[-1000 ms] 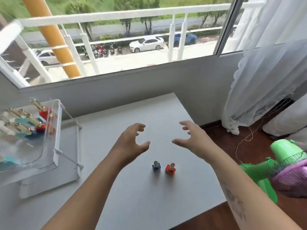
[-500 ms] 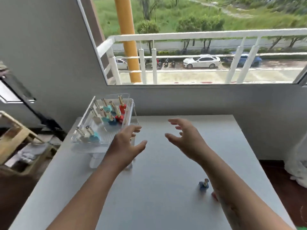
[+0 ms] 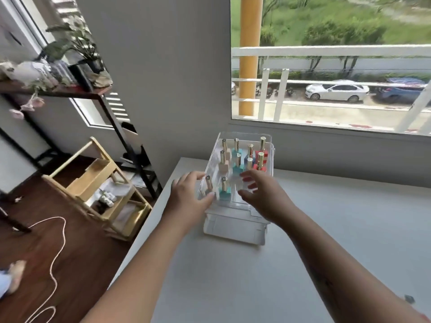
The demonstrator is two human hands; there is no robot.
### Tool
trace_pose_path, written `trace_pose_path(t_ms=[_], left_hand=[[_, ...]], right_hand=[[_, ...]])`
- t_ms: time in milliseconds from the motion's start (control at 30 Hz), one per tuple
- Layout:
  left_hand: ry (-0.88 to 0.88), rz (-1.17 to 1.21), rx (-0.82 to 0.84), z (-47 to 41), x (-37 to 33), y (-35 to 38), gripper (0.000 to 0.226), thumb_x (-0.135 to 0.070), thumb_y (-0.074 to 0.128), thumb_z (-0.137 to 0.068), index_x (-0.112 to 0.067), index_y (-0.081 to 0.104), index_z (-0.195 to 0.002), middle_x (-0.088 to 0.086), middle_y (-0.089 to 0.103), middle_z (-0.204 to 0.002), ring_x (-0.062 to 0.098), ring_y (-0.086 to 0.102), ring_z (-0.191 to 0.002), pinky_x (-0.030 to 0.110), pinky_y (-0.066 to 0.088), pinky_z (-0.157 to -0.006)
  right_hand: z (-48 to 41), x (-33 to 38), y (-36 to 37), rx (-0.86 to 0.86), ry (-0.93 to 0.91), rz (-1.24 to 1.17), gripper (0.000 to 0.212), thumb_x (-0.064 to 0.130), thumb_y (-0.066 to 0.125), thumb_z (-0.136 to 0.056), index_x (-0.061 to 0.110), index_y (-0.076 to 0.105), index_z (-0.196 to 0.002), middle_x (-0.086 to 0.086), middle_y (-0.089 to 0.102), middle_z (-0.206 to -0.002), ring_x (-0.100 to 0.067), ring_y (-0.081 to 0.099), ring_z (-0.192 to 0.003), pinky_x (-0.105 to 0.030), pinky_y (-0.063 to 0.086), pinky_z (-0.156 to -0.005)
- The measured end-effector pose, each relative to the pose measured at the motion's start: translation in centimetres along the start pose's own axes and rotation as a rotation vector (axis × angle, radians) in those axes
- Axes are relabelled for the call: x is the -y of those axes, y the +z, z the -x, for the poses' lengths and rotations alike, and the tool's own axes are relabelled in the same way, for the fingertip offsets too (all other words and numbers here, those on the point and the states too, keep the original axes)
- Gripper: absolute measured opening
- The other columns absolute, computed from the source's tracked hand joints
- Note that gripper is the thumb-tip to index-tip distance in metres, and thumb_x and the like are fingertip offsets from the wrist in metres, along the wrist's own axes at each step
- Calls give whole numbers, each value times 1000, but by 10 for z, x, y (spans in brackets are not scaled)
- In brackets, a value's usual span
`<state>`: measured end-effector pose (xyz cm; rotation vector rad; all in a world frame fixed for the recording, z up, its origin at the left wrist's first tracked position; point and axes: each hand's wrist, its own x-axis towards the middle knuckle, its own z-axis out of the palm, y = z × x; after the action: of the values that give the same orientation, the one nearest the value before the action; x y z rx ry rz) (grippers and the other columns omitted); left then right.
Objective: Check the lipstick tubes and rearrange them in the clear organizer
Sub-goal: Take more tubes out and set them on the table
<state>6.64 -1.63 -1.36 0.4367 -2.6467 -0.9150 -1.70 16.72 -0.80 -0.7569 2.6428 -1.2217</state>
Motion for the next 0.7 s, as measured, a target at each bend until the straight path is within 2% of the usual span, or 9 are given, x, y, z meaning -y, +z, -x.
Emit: trace_pose_path(t_ms=[100, 200, 267, 333, 400, 433, 533, 700], left_hand=[[20, -14, 118, -26, 14, 0, 46, -26, 72, -82, -22, 56, -125, -7, 58, -126, 19, 42, -122, 22, 32, -92], [55, -76, 249, -50, 23, 1, 45, -26, 73, -82, -21, 59, -124, -6, 62, -121, 20, 44, -121, 30, 40, -97], [68, -137, 336, -63, 28, 2, 44, -27, 75, -80, -24, 59, -121, -10, 61, -111, 18, 44, -117, 33, 45, -92], [90, -222, 403, -75, 30, 2, 39, -28, 76, -78, -29, 61, -113, -8, 58, -109, 17, 48, -110, 32, 47, -82], [117, -320, 441, -84, 28, 2, 36, -30, 77, -75, -33, 63, -108, -2, 51, -108, 20, 55, -96, 30, 45, -75], [139, -365, 456, -88, 26, 3, 35, -31, 77, -75, -34, 64, -107, -1, 49, -107, 22, 57, -91, 30, 46, -76], [194, -451, 481, -96, 23, 8, 29, -29, 77, -75, -33, 67, -102, 3, 48, -105, 26, 60, -91, 33, 51, -84], [224, -443, 502, -98, 24, 13, 21, -31, 74, -73, -31, 69, -93, 2, 47, -100, 26, 54, -97, 35, 50, -86]], right_hand=[[-18, 3, 22, 35, 43, 84, 39, 16, 70, -85, 15, 59, -122, -2, 62, -119, -13, 58, -95, -20, 42, -80], [-33, 3, 37, 61, 96, 178, 36, 16, 69, -84, 15, 60, -120, -2, 64, -118, -14, 58, -99, -20, 38, -77], [-41, 3, 43, 93, 130, 207, 36, 14, 69, -84, 16, 60, -119, 0, 64, -117, -12, 56, -95, -21, 38, -74], [-47, 3, 47, 123, 158, 207, 36, 12, 70, -84, 16, 61, -118, -1, 65, -115, -13, 58, -93, -24, 45, -75], [-50, 4, 50, 139, 182, 200, 32, 12, 71, -83, 14, 64, -115, -2, 67, -113, -16, 61, -94, -29, 51, -80], [-50, 4, 52, 138, 191, 200, 29, 12, 71, -83, 14, 67, -111, -2, 68, -111, -16, 61, -92, -28, 51, -79], [-49, 3, 55, 123, 198, 206, 20, 14, 71, -83, 15, 69, -103, 0, 69, -105, -14, 59, -87, -23, 45, -71], [-48, 7, 45, 81, 213, 170, 17, 13, 71, -83, 11, 69, -100, -3, 70, -101, -17, 62, -87, -26, 48, -74]])
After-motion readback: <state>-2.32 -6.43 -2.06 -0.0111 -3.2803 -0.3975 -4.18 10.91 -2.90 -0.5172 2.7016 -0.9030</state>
